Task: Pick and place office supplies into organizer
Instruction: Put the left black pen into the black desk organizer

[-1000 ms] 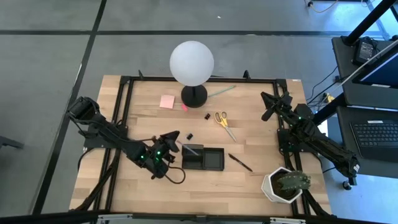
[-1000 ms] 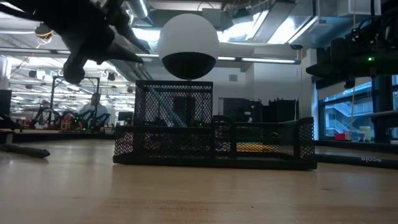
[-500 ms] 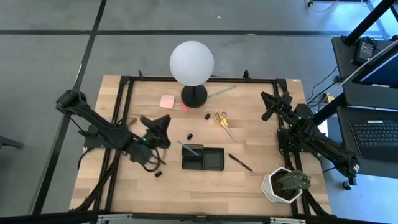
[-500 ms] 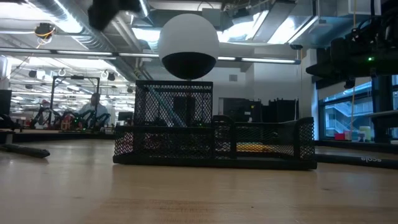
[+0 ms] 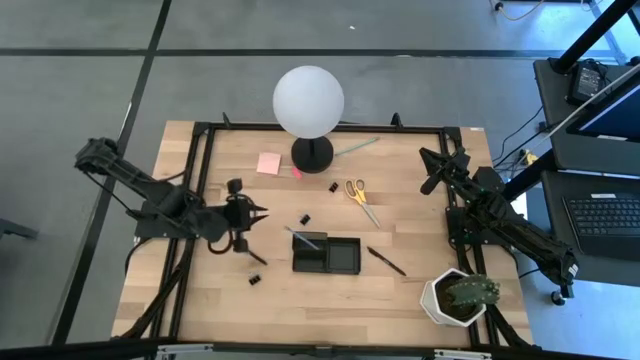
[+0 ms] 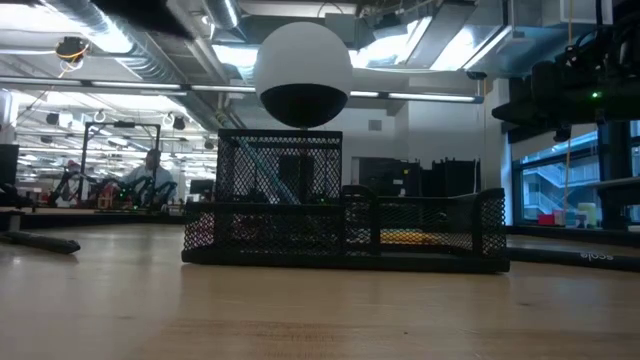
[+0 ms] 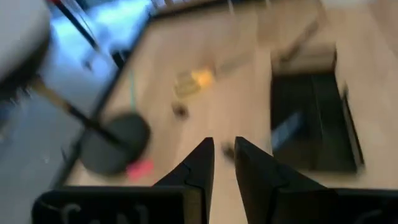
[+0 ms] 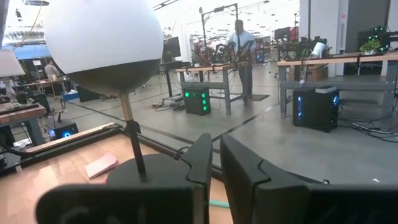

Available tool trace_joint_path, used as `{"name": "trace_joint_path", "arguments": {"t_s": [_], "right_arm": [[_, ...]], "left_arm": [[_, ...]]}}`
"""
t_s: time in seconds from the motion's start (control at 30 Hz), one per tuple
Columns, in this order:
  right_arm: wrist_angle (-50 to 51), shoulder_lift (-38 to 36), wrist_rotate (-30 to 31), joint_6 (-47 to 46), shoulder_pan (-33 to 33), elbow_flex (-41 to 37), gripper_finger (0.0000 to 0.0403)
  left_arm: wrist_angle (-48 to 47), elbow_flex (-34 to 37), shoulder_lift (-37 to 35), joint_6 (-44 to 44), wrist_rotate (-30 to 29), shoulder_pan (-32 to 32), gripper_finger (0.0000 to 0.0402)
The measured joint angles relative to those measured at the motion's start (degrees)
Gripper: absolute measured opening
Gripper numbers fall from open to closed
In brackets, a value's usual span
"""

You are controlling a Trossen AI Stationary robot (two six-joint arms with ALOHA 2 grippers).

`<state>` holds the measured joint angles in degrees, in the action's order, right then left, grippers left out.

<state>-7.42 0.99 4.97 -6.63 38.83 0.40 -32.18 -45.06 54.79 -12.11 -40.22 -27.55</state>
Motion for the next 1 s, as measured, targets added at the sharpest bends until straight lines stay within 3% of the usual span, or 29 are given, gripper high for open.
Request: {"name": "trace_joint_path", "arguments": {"t_s": [0.17,0.33,0.77,1.0], "right_arm": [[0.00,0.00,-0.02,1.13,0.00,0.00,0.0037],[0.01,0.00,-0.01,1.13,-0.01,0.00,0.0037],[0.03,0.01,-0.01,1.28,-0.01,0.00,0.0037],[0.62,0.00,0.00,1.16,0.00,0.00,0.0037]], "left_arm": [[-9.65,0.00,2.00,-7.07,7.18,1.82,0.0057],[-12.48,0.00,5.48,-12.63,16.16,2.17,0.0060],[-13.20,3.37,15.49,-14.06,18.63,2.17,0.0151],[-19.33,3.37,20.98,-15.55,33.52,2.17,0.0159]]}}
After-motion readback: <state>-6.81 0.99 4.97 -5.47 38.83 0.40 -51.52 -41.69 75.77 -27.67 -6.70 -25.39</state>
